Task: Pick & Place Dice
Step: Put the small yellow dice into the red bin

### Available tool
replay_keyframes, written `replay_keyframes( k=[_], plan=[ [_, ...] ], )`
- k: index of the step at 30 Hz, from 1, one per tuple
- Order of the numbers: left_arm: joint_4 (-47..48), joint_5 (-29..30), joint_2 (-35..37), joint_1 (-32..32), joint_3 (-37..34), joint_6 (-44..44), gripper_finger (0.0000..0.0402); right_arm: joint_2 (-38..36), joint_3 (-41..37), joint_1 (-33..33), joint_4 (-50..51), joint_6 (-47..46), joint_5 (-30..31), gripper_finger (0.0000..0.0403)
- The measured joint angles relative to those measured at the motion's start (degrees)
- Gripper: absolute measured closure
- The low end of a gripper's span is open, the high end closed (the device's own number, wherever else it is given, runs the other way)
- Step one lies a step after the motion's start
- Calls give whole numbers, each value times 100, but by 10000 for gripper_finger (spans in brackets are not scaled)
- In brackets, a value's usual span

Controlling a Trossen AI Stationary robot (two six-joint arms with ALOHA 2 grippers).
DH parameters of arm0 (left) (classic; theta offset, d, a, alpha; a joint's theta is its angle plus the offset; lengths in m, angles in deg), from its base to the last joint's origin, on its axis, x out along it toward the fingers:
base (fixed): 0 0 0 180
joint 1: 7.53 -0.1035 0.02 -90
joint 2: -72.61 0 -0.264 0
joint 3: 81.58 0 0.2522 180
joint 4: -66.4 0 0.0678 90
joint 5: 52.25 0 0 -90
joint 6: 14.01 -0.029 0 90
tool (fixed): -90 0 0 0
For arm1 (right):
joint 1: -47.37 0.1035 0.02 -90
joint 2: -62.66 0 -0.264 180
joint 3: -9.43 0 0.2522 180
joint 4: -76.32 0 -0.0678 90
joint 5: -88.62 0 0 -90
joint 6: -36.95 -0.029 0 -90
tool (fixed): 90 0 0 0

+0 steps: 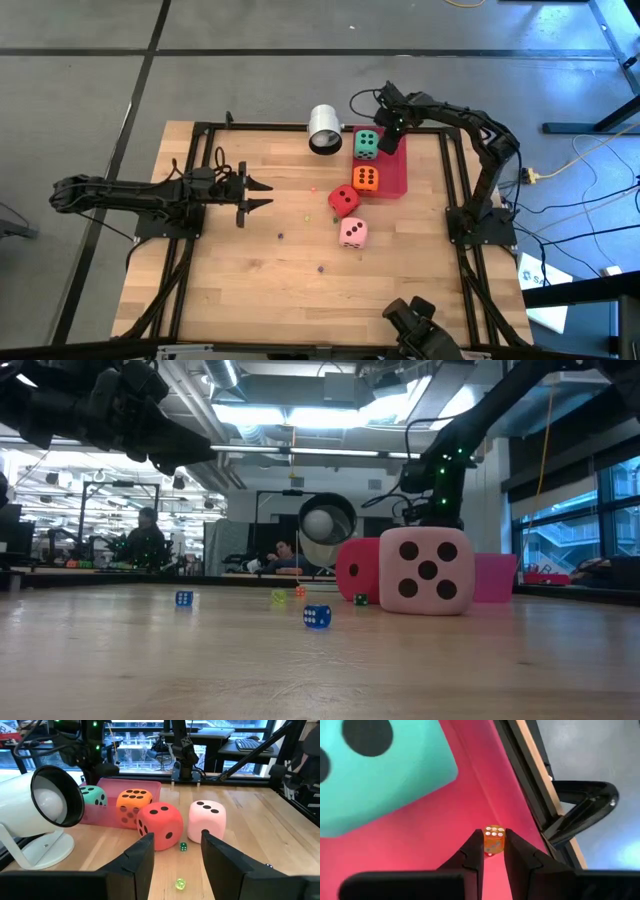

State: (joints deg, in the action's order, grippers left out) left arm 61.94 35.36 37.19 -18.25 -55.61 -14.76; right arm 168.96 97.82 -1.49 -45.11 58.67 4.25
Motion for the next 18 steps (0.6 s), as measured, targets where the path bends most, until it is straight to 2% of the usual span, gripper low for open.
replay_keyframes(
  k=[3, 7, 18],
  plan=[
    [0, 0, 1, 0, 0, 0, 245, 106, 0, 0, -2, -1, 33, 350],
    [0, 0, 1, 0, 0, 0, 245, 209, -2, 36, -3, -1, 388, 350],
    [-4, 0, -49, 0, 0, 2, 245, 262, -4, 50, -18, 2, 391, 350]
  ],
)
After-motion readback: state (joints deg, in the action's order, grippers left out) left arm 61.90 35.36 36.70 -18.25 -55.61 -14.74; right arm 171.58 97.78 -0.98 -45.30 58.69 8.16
